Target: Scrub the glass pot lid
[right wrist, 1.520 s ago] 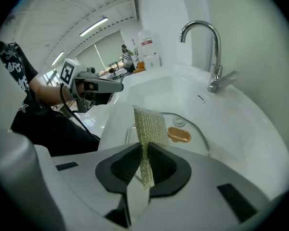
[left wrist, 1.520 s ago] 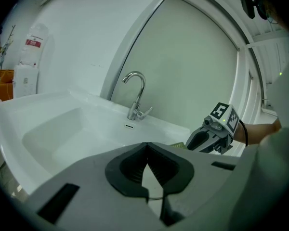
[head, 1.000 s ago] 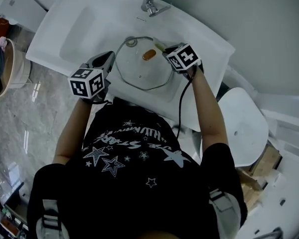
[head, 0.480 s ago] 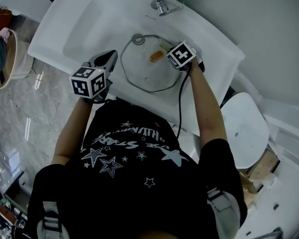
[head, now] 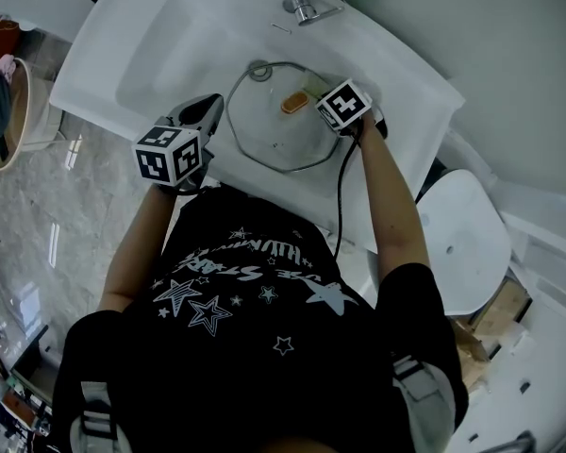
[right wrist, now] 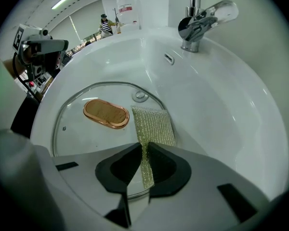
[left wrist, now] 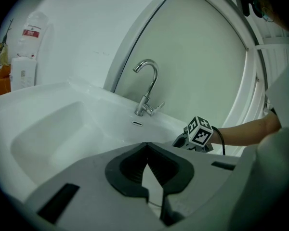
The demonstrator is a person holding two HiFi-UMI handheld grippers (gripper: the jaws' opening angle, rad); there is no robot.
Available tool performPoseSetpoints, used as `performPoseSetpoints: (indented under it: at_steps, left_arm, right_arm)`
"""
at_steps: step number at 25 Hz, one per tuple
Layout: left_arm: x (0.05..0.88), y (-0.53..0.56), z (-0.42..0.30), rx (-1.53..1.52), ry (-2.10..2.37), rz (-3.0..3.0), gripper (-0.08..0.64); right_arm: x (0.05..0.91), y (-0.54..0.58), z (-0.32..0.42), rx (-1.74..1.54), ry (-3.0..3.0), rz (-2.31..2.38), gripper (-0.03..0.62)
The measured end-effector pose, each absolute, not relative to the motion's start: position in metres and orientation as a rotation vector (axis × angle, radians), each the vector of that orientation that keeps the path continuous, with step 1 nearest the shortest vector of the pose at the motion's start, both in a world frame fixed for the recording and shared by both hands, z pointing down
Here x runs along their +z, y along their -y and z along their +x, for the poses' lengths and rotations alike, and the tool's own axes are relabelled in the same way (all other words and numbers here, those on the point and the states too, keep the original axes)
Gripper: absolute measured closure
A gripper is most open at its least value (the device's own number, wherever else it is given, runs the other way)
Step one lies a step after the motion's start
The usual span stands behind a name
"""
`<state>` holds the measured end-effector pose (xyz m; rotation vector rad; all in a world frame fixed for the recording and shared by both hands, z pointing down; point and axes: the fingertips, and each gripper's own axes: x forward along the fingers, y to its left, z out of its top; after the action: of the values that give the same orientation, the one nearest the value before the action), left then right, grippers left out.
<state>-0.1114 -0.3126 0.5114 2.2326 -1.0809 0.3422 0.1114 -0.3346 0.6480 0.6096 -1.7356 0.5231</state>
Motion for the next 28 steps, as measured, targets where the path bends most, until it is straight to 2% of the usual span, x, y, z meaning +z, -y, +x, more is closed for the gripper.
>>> performPoseSetpoints:
  at_steps: [16,28]
  left_arm:
    - [0.501,0.282,-0.105,0.327,1.071,2.253,0.552]
    - [0.493,0.251,-0.107,0.314,1.077,2.266,0.551]
  right_arm:
    - [0.637,0.292,0.123,0.568,1.712,0.664,0.538]
    - [0.621,0.253,0.103,0.627,1.785,0.653,0.538]
